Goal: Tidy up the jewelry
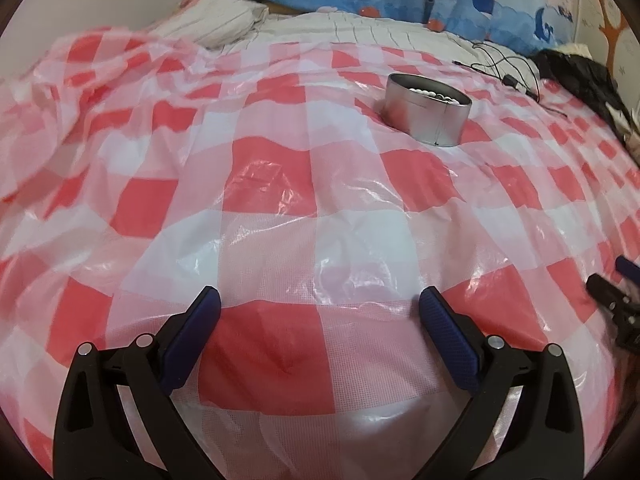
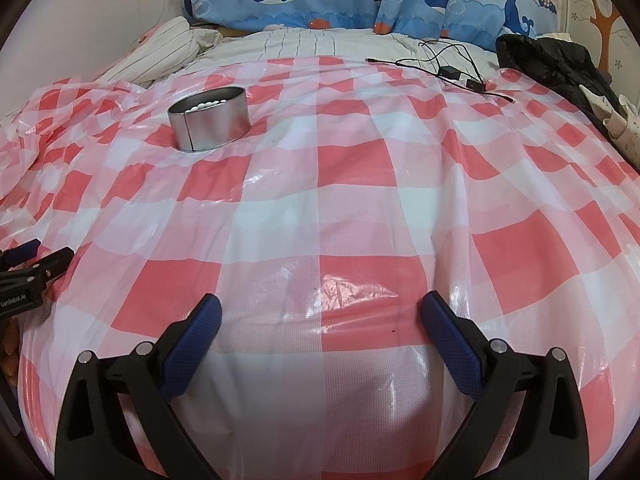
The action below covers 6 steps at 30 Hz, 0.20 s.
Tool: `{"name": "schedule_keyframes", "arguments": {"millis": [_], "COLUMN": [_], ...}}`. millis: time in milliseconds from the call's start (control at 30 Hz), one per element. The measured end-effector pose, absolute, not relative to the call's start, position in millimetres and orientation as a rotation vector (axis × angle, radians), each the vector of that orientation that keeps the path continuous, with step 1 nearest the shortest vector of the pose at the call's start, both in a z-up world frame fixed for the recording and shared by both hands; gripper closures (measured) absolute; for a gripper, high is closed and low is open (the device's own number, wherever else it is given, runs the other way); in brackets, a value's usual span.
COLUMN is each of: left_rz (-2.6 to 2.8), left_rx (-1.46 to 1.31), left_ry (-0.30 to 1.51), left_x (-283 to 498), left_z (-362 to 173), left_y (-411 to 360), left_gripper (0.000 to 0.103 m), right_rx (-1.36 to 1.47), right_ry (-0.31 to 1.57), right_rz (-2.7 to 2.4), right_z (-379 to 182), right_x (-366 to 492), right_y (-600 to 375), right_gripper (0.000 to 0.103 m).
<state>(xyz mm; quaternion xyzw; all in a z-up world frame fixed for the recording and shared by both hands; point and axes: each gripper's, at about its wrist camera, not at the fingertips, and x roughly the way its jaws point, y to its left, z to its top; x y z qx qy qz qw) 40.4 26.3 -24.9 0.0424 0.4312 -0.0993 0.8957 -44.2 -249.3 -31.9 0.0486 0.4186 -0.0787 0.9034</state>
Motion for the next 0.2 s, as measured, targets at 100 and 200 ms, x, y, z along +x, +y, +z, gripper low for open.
{"name": "schedule_keyframes", "arguments": {"millis": [100,200], "left_rz": [-0.198,-0.196], "left_rx": [0.1,0.1], "left_ry": [0.892,0.891], "left_x": [38.9,38.3], "left_z": [-25.7,-25.9], "left_y": [24.9,24.7], "left_gripper": [0.007,0.007], "right_rx": [0.096,0.097], "right_ry": [0.865,0.865], "right_rz": [-0.169,-0.168], "right_z": [-32.1,-32.2], "right_x": [-44.4,-44.3], "right_y": [-248.8,-248.9], "right_gripper": [0.007,0.007]}}
